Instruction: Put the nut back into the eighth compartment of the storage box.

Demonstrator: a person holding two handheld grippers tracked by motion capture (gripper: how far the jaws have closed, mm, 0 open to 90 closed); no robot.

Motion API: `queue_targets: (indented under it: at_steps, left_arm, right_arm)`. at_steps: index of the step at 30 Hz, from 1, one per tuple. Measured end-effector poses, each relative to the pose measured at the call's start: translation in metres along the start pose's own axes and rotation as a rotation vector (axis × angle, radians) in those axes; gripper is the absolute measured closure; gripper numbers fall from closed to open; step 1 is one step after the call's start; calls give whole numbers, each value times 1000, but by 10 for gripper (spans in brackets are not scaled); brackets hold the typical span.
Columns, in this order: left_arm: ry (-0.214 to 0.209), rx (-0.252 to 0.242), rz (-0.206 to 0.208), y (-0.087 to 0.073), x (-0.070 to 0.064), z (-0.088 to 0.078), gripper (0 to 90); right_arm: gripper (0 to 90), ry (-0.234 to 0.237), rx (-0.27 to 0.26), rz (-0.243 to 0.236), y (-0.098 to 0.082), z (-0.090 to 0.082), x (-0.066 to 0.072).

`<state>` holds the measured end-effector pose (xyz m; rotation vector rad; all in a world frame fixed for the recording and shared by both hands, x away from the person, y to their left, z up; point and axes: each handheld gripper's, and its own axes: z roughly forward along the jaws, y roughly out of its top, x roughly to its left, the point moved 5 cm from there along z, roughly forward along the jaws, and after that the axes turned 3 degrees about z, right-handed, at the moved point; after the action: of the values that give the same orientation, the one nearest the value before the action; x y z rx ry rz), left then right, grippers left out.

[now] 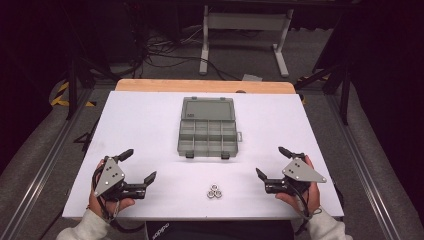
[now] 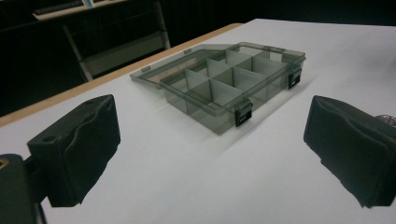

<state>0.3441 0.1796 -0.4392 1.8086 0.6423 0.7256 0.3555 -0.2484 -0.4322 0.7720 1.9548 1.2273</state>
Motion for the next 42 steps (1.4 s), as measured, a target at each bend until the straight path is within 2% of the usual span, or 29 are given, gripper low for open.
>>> queue_targets:
  at_steps: [4, 8, 11, 12, 13, 15, 16, 17, 18, 20, 21, 22, 24, 25, 27, 29, 31, 34, 37, 42]
  left_arm:
    - [-6, 0, 8, -1, 1, 3, 43]
    - [-9, 5, 0, -3, 2, 4, 42]
    - [-10, -2, -3, -3, 2, 3, 42]
    - [-8, -6, 1, -3, 2, 2, 42]
    - [-8, -14, -1, -2, 2, 1, 41]
    - [-9, -9, 4, -2, 1, 1, 40]
    - [-9, -9, 4, -2, 1, 1, 40]
    - [-9, -11, 6, -2, 1, 1, 40]
    - [-8, -9, 4, -2, 1, 1, 40]
    - [-10, -11, 1, -3, 0, 1, 40]
    - [-10, -10, 4, -3, 1, 1, 40]
    - [-13, -11, 3, -3, 1, 1, 40]
    - [-15, -8, 1, -3, 1, 2, 40]
    - [-16, -4, 1, -4, 1, 3, 40]
    - [-22, 1, -1, -4, 0, 4, 40]
    - [-24, 3, 5, -4, 0, 4, 41]
    - [-32, 13, 11, -5, -1, 3, 42]
    - [-45, 24, 17, -6, -3, 5, 45]
    - [-51, 25, 17, -5, -3, 5, 46]
    - [-69, 32, 10, -6, -5, 8, 50]
  right_arm:
    - [45, 37, 63, -12, -4, 7, 2]
    - [42, 61, 85, -7, -5, 8, 4]
    - [39, 98, 114, 14, -4, 10, 8]
    - [43, 119, 140, 25, -2, 11, 10]
    - [39, 122, 154, 23, -1, 12, 12]
    - [46, 165, 183, 21, 3, 14, 16]
    - [46, 165, 183, 21, 3, 14, 16]
    - [41, 181, 212, 14, 7, 16, 20]
    - [54, 221, 223, 9, 12, 17, 25]
    - [68, 243, 293, -14, 20, 23, 32]
    - [121, 277, 345, -20, 24, 27, 39]
    - [144, 303, 398, -46, 25, 31, 45]
    - [175, 308, 471, -98, 28, 36, 58]
    - [200, 339, 517, -126, 28, 39, 66]
    - [218, 432, 609, -162, 28, 46, 85]
    - [238, 482, 676, -195, 25, 51, 97]
    - [287, 506, 739, -238, 20, 59, 107]
    - [397, 528, 780, -254, 17, 67, 113]
    - [511, 550, 819, -234, 15, 73, 116]
    - [558, 577, 849, -253, 13, 79, 121]
